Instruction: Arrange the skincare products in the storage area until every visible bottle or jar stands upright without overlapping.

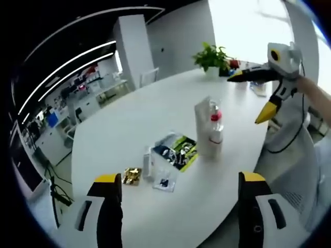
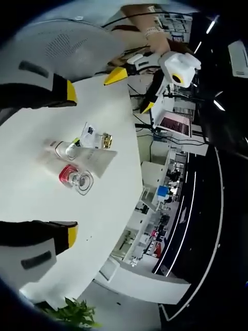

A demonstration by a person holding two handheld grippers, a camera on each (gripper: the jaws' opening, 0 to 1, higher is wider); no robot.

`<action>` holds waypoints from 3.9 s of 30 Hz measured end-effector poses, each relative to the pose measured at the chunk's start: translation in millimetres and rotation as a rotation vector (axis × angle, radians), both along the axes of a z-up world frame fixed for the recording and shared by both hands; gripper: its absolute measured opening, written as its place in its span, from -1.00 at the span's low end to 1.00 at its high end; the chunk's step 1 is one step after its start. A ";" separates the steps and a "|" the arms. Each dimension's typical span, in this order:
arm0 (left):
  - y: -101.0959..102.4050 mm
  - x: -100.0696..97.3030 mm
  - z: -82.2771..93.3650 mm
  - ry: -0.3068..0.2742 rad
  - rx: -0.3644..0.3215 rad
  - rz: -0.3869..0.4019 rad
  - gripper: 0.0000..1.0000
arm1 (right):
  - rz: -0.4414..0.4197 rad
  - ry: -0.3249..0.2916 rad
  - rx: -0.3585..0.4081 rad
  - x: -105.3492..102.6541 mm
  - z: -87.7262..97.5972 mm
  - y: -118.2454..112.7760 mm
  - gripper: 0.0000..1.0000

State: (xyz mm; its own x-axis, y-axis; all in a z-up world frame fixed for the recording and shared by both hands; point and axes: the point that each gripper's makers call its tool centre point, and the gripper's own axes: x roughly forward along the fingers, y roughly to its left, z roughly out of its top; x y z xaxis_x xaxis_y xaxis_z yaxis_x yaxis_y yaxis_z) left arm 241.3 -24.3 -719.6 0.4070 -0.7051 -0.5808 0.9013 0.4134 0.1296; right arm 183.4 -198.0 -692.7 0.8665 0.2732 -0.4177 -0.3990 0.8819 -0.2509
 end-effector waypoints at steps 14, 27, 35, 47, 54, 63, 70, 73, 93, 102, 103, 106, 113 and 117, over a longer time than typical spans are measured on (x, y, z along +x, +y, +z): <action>13.5 -2.6 -8.8 0.027 0.002 -0.003 0.94 | 0.032 -0.019 0.001 0.0 7.0 9.4 0.99; 16.1 2.1 -13.7 0.038 -0.016 0.008 0.94 | 0.046 -0.016 0.024 6.0 8.1 15.9 0.99; 23.0 19.8 -30.0 0.053 -0.004 0.081 0.90 | 0.037 -0.025 0.040 8.0 10.1 13.0 0.99; 12.2 47.2 -55.5 0.087 0.057 0.041 0.53 | 0.030 -0.044 0.040 17.6 13.6 5.3 0.99; -4.1 63.8 -59.2 0.052 0.071 -0.011 0.13 | 0.017 -0.059 0.047 12.6 14.5 8.7 0.99; -14.9 93.7 -92.6 0.119 0.129 -0.014 -0.15 | 0.015 -0.037 0.045 14.0 8.2 11.3 0.99; -27.5 111.9 -111.1 0.178 0.159 -0.022 -0.27 | 0.010 -0.037 0.036 19.3 7.7 7.2 0.99; -37.4 117.6 -115.8 0.208 0.152 -0.025 -0.38 | 0.009 -0.039 0.048 20.9 8.3 7.0 0.99; -70.5 144.8 -151.8 0.249 0.280 -0.004 -0.36 | -0.049 -0.010 0.068 14.5 -2.7 -10.6 0.99; -74.5 146.8 -160.6 0.282 0.334 -0.026 -0.43 | -0.095 -0.013 0.083 8.7 -4.3 -24.1 0.99; -71.8 144.3 -163.2 0.288 0.359 -0.040 -0.42 | -0.097 -0.012 0.084 8.0 -4.8 -24.7 0.99; -74.6 143.9 -160.9 0.287 0.338 -0.047 -0.46 | -0.109 -0.006 0.087 6.2 -7.1 -26.9 0.99; -73.9 146.0 -160.3 0.298 0.327 -0.006 -0.58 | -0.091 -0.007 0.093 5.3 -10.5 -20.3 0.99; -72.6 147.2 -159.5 0.312 0.312 0.015 -0.66 | -0.071 -0.014 0.099 5.2 -11.1 -15.7 0.99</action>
